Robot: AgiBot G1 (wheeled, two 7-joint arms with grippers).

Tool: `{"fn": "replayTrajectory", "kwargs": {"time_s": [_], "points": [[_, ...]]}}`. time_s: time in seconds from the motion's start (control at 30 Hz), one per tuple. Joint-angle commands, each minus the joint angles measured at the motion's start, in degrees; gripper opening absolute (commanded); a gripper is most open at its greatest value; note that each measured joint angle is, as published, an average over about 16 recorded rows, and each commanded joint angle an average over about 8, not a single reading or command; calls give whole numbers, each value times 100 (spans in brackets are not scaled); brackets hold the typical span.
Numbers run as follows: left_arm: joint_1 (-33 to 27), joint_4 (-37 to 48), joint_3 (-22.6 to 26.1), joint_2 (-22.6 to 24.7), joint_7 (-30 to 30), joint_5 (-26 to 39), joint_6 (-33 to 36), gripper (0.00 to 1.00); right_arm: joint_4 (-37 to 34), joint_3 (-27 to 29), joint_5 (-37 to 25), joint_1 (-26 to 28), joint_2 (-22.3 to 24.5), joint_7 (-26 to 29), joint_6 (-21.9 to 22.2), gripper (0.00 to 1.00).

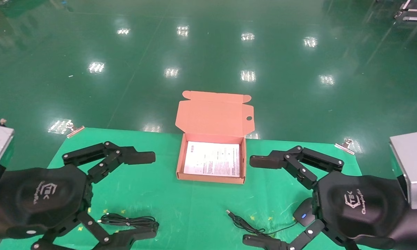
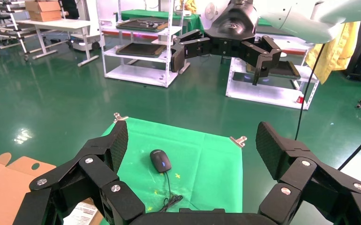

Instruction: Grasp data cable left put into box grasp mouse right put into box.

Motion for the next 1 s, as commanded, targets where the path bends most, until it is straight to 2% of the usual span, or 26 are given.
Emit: {"fn": "replayTrajectory", "kwargs": {"time_s": [0.03, 0.23, 0.5, 0.77, 1.0], "points": [[8, -5, -7, -8, 12, -7, 10, 100, -7, 4, 4, -4, 5, 4, 8, 100], [-262, -37, 277, -40, -200, 509, 145, 100, 192, -70, -546, 136, 115, -354, 1, 100], [-990, -115, 992, 51, -670, 1711, 369, 100, 336, -424, -1829, 766, 117, -1362, -269, 100], [-1899, -170, 2013, 354, -909, 2993, 447, 100, 365, -1133, -3078, 1269, -38, -2321, -319, 100], [-2551, -162, 3070, 742, -853, 4363, 389, 100, 380, -1578, -4067, 1334, -279, -2896, 46, 100]]}}
